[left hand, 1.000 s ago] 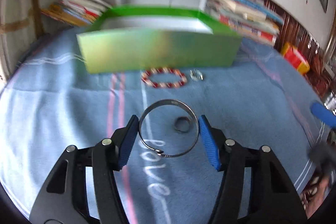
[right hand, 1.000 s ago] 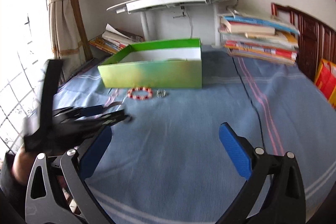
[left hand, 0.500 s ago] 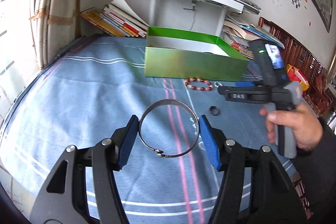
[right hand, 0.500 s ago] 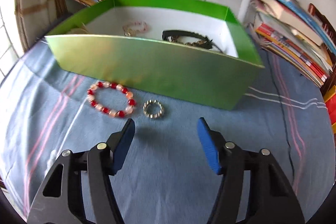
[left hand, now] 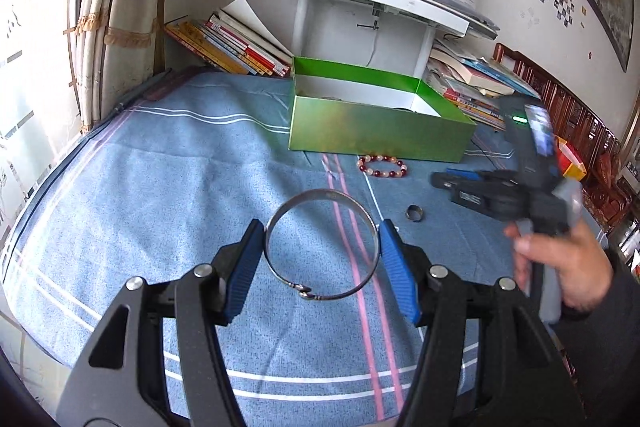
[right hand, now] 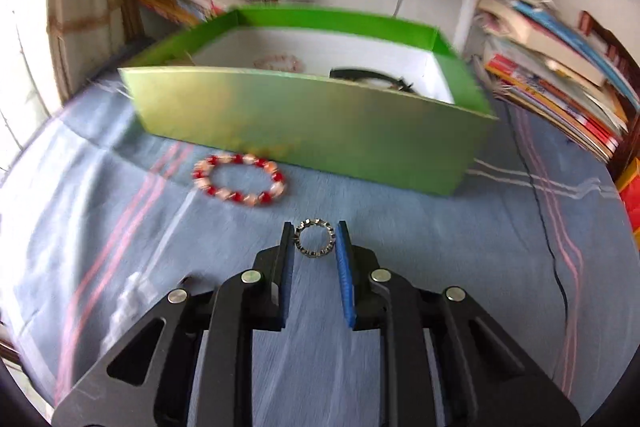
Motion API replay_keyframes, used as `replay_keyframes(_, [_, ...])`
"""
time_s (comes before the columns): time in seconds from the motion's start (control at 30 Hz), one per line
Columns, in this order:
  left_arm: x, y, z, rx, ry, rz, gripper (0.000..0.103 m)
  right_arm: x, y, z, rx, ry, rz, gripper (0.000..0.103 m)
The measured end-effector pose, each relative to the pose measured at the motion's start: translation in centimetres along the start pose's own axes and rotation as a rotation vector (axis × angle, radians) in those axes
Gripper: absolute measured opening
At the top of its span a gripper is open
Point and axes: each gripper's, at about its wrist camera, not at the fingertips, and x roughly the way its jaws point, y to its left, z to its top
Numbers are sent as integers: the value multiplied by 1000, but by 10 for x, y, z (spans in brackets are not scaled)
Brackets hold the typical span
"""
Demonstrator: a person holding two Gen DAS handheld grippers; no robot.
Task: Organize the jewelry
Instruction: 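Grasp the silver beaded ring with the right tool while the left tool holds the bangle, then hold the bangle and beaded ring raised above the bedspread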
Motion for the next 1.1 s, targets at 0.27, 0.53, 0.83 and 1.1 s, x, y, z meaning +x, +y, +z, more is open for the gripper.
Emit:
replay_keyframes(0.27, [-11,-13,-6,21,-13,-15,59,-118,-4,-60,93,-218,70,21])
replay_keyframes(0.53, [-13,-39,-22,55,-12,-24,59,-159,-9,-86,135,-289,72,21])
replay_keyframes(0.83, [-21,-46,-29,53,-23,3,59,-157,-13,-99,137,-279,98,21])
replay_keyframes(1.1, [-23,-49,-28,66,-26,0,59,-155,-14,-103,144,-274,103,21])
